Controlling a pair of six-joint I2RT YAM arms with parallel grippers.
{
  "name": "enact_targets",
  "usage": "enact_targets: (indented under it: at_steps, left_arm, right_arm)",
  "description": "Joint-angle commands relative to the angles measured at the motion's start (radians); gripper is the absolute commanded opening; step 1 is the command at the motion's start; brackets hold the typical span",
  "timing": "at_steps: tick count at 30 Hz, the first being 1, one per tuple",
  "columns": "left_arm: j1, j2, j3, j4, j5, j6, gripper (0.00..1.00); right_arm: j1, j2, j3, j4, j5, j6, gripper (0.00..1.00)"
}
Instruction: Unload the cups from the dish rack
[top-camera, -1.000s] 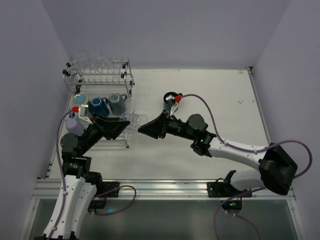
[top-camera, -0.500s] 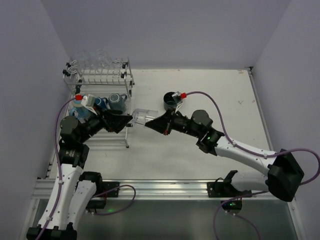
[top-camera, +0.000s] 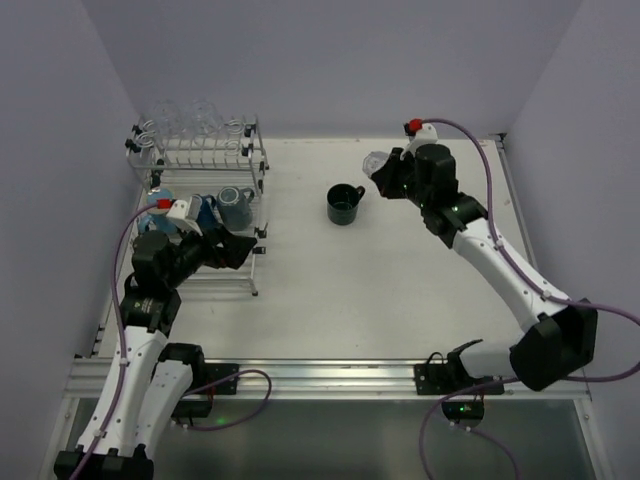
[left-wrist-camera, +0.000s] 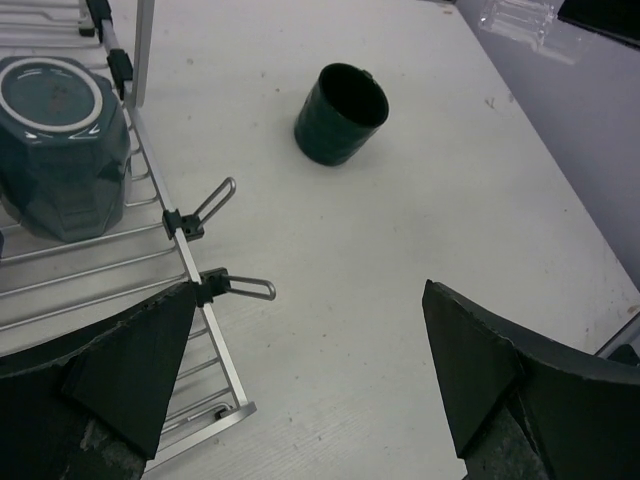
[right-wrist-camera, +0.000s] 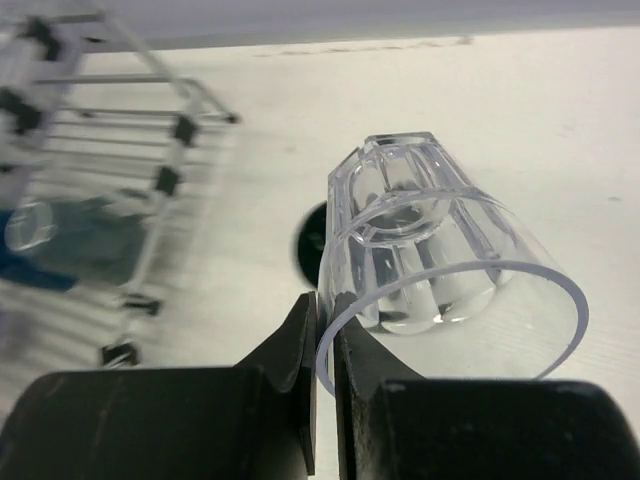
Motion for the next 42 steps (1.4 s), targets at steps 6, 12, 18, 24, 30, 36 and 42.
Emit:
enact_targets:
  at_steps: [6,12,18,24,30,36,42]
  left_arm:
    - [-0.038,0.013,-0.014,-0.03,-0.037,0.039,1.0]
    - [-0.05,0.039,-0.013,-0.037,-0.03,0.045,1.0]
    - [-0.054,0.047,-0.01,-0.046,-0.041,0.045,1.0]
    - [-0.054,0.051,-0.008,-0.047,-0.048,0.046,1.0]
    - [-0.052,0.05,0.0,-0.057,-0.08,0.049,1.0]
    - [-0.052,0.082,0.023,-0.11,-0.221,0.045,1.0]
    - [-0.052,0.094,0.036,-0.139,-0.345,0.022,1.0]
  right_arm:
    - [-0.133,0.436,0.307,-0.323,0.14,-0.202,0.0]
    - [-0.133,0.627,0.492,-0.475,0.107,-0.25,0.0]
    - [-0.13,0.676,0.549,-0.553,0.107,-0.259,0.0]
    - [-0.125,0.705,0.574,-0.582,0.099,-0.258,0.05]
    - [-0.107,0.768,0.629,-0.621,0.056,-0.258,0.07]
    - [-0.084,0.742,0.637,-0.607,0.07,-0.258,0.3]
    - [-0.078,0.662,0.591,-0.57,0.051,-0.239,0.44]
